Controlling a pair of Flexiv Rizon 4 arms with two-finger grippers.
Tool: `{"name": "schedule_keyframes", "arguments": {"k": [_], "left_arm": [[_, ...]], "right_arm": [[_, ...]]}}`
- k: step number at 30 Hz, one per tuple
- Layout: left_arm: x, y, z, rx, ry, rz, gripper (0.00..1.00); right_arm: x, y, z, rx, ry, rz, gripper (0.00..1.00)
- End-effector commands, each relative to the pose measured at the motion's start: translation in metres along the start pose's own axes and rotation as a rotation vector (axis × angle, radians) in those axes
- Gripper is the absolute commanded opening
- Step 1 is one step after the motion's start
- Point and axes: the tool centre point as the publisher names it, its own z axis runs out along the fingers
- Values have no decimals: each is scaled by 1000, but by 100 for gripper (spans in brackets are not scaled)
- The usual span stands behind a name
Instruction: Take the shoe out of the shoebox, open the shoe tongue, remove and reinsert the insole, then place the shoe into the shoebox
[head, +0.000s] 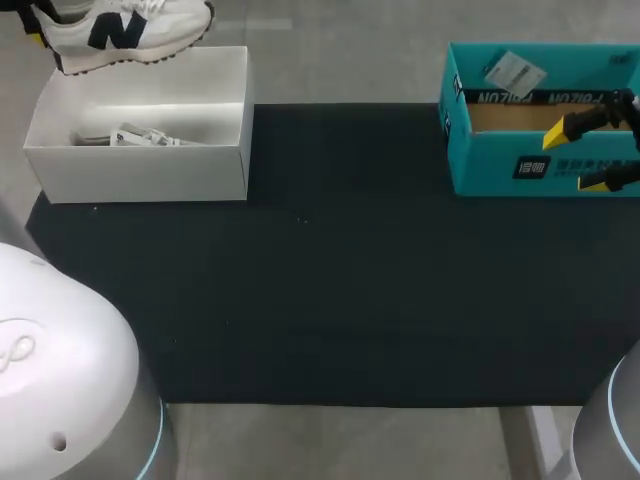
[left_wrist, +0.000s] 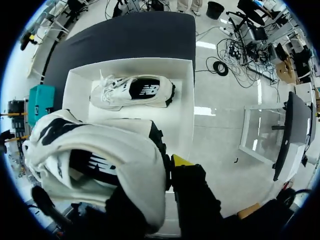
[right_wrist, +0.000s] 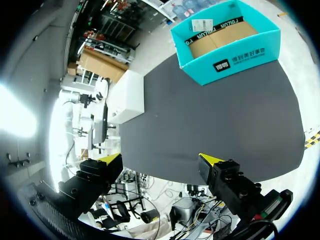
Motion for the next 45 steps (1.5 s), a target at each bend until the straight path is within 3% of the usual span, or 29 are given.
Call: {"name": "schedule_keyframes", "arguments": {"k": [1,13,20,29,45], "left_arm": [[5,0,15,-2,33,101,0],[6,27,61,-130,78,110,0],[7,37,84,-92,106,89,0],[7,36,112,-71,123,77,0],[13,44,170,-113,150,18,0]], "right_arm": [[0,0,1,0,-1,1,100],[0,0,1,0,-1,1,100],[0,0,1,0,-1,1,100],[0,0,1,0,-1,1,100],[0,0,1,0,-1,1,100]]}}
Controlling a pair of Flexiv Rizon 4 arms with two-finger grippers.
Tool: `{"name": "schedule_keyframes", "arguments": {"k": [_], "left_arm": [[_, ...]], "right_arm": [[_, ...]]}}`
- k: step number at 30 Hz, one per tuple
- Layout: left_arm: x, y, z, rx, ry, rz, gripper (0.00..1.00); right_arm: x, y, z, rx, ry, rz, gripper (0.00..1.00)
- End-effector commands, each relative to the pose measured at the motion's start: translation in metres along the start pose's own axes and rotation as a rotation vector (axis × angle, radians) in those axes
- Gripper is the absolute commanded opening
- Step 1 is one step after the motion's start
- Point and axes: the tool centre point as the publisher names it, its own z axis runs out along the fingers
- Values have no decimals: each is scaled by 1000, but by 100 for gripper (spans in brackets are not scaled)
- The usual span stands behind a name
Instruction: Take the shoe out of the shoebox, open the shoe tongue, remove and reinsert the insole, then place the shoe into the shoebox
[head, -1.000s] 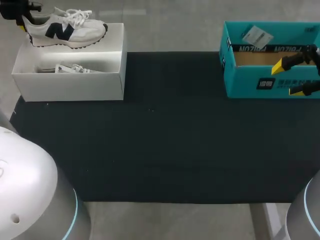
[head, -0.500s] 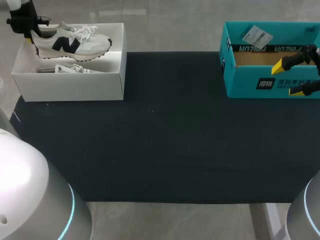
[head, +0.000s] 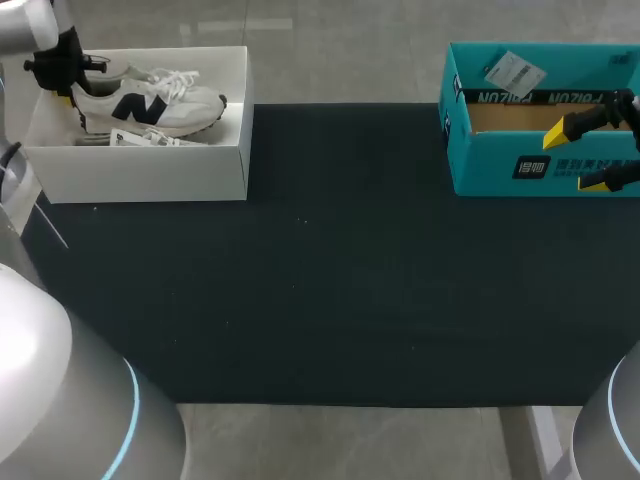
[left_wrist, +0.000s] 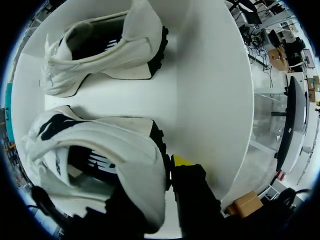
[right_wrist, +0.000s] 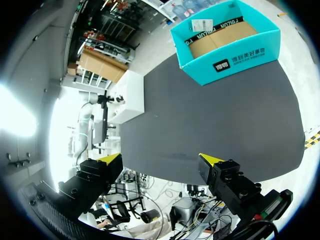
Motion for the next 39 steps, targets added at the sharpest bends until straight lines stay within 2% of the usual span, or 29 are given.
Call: {"name": "schedule_keyframes", "arguments": {"k": [1,10,11,12,13,14,15,16,23,31,36,39], "left_arm": [[-5,8,23,6,13,-21,0],[-3,7,48,55,37,-49,0],[-2,7,50,59,42,-52,10],[-2,7,51,62,39,-53,33],[-1,7,52,78,37,-53,46],[-1,4,49,96,27,-48,73],[-1,3,46,103,22,-41,91],[-1,2,43,116,15,-39,100],[-5,3,7,132,-63,-26,100],[-11,6,-40,117,-95,-22,100],[-17,15,-74,111,-136,-165,100],[-18,24,-99,109,-146,-332,100]], "right_arm": [[0,0,1,0,-1,1,100],[0,0,1,0,-1,1,100],[0,0,1,0,-1,1,100],[0,0,1,0,-1,1,100],[0,0,1,0,-1,1,100],[0,0,1,0,-1,1,100],[0,0,1,0,-1,1,100],[0,0,1,0,-1,1,100],[0,0,1,0,-1,1,100],[0,0,1,0,-1,1,100],[0,0,1,0,-1,1,100],[0,0,1,0,-1,1,100]]}}
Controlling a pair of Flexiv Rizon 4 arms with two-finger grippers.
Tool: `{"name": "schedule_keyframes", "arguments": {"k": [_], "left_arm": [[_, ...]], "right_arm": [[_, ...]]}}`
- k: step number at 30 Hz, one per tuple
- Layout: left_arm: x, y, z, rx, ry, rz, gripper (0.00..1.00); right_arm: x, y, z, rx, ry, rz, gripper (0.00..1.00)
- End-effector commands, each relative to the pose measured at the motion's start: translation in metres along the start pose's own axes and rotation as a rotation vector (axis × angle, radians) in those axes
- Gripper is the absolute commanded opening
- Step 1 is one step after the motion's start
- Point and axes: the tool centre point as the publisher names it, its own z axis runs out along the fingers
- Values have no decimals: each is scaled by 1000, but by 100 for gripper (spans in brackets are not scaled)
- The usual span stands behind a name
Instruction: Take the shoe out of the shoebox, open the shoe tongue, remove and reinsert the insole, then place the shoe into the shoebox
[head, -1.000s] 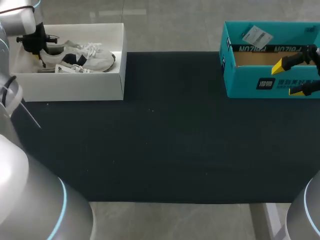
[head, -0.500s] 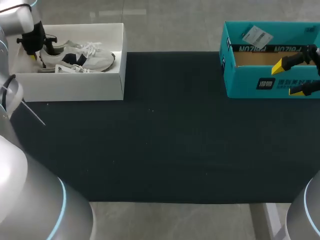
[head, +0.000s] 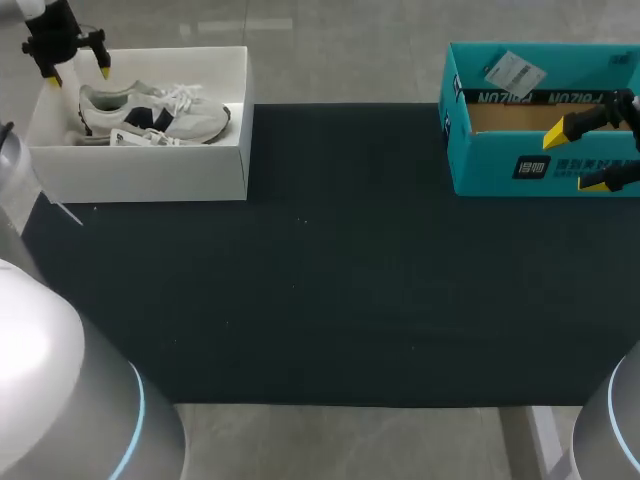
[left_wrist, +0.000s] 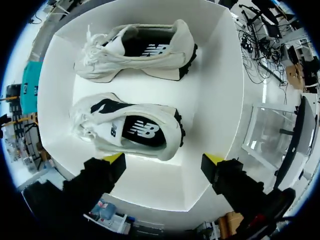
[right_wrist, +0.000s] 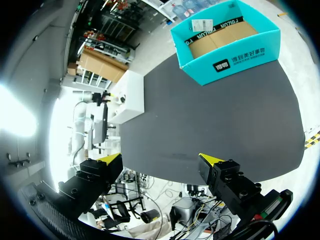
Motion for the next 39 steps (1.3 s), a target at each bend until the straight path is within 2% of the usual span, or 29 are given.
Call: {"name": "schedule_keyframes", "arguments": {"k": [1,4,7,13,15,36,38,39], "left_arm": [[-5,13,-45,74,3,-223,100],[-4,23,-63,60,-28,-424,100],[-2,24,-71,47,-28,-529,100],[8,30,-82,-61,11,-725,100],[13,32,-87,-10,-8,-805,100],[13,32,-87,-10,-8,-805,100],[16,19,-87,-35,-16,-760,100],[20,12,-89,-15,-52,-709,100]], "right_arm": [[0,0,1,0,-1,1,100],[0,0,1,0,-1,1,100],[0,0,1,0,-1,1,100],[0,0,1,0,-1,1,100],[0,0,1,0,-1,1,100],[0,0,1,0,-1,1,100],[0,0,1,0,-1,1,100],[0,0,1,0,-1,1,100]]}}
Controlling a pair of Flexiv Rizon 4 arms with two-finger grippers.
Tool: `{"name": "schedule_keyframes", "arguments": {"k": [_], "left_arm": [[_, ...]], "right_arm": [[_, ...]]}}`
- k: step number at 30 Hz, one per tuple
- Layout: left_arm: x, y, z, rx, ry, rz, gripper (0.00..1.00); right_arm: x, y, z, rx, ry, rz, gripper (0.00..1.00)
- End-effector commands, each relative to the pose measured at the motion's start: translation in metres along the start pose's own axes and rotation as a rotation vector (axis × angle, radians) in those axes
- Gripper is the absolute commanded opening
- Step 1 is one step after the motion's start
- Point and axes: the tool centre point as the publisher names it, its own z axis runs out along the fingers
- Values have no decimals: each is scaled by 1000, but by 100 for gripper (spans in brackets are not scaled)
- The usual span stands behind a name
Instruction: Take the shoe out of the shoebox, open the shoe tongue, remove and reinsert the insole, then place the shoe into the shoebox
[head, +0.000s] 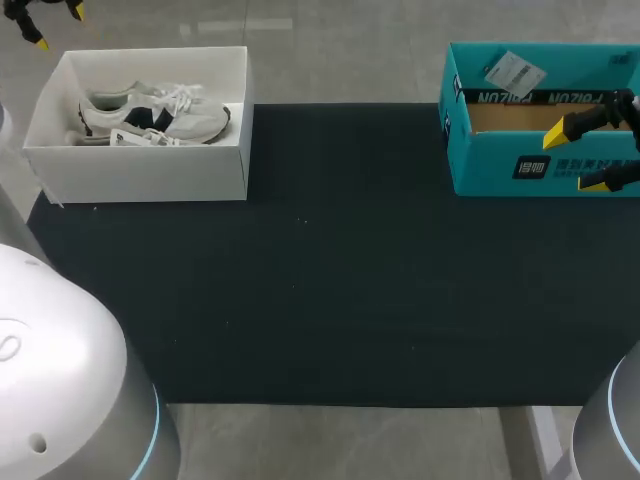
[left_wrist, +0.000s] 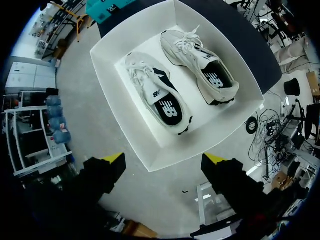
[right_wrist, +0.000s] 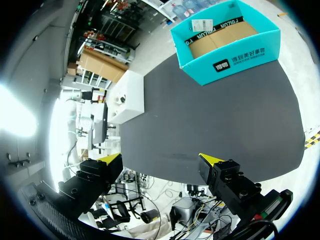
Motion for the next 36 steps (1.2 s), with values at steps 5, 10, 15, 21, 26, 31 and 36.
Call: {"name": "schedule_keyframes", "arguments": {"k": [5,10,15,21,26,31,36], "left_arm": [[45,-10,-9,52,-137,313,100],[74,-19,-10,68,-155,488,100],[87,-36,2,-14,-117,597,100],[102,-51,9,-155,-124,716,100],[106,-62,0,-242,-154,739,100],[90,-71,-8,-329,-70,583,100],[90,-71,-8,-329,-70,583,100]], "right_arm": [[0,0,1,0,-1,1,100],[0,0,1,0,-1,1,100],[0,0,1,0,-1,1,100],[0,0,1,0,-1,1,100],[0,0,1,0,-1,1,100],[0,0,1,0,-1,1,100],[0,0,1,0,-1,1,100]]}}
